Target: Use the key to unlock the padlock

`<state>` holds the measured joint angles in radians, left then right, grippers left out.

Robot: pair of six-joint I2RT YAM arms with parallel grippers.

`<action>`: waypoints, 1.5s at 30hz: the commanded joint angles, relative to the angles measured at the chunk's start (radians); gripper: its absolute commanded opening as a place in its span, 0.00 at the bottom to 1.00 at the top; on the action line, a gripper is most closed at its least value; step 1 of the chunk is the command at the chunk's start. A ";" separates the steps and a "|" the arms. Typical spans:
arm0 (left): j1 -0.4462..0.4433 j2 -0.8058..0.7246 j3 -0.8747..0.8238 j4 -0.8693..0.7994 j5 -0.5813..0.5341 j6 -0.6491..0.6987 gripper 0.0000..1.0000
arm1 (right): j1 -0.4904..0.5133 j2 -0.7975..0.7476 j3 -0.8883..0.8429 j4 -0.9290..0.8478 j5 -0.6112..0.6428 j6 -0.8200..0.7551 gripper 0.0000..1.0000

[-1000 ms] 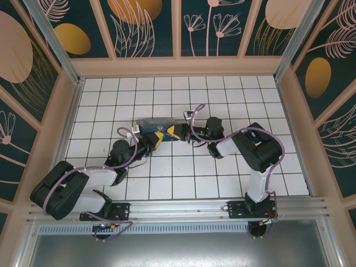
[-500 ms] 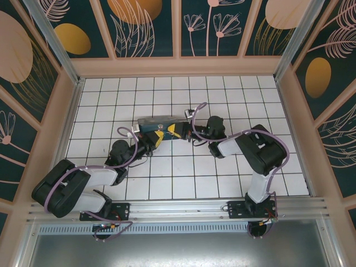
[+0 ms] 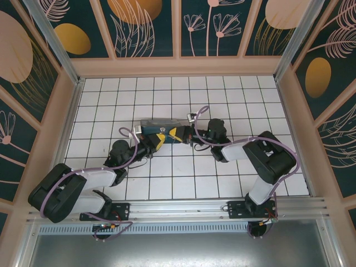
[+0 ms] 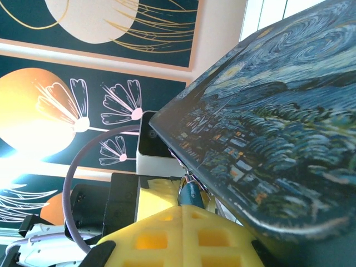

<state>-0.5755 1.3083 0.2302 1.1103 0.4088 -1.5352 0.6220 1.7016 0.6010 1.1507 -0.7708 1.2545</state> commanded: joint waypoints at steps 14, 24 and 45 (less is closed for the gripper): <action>-0.025 -0.050 0.057 0.074 0.129 0.048 0.00 | 0.004 -0.063 -0.019 -0.204 0.134 -0.137 0.00; -0.025 -0.049 0.066 0.010 0.119 0.066 0.00 | -0.004 -0.171 -0.047 -0.274 0.131 -0.168 0.00; -0.025 -0.063 0.066 -0.008 0.117 0.071 0.00 | 0.035 -0.130 -0.017 -0.249 0.156 -0.146 0.00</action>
<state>-0.5873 1.2888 0.2584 0.9909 0.4561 -1.4933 0.6521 1.5478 0.5545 0.8791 -0.6533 1.1061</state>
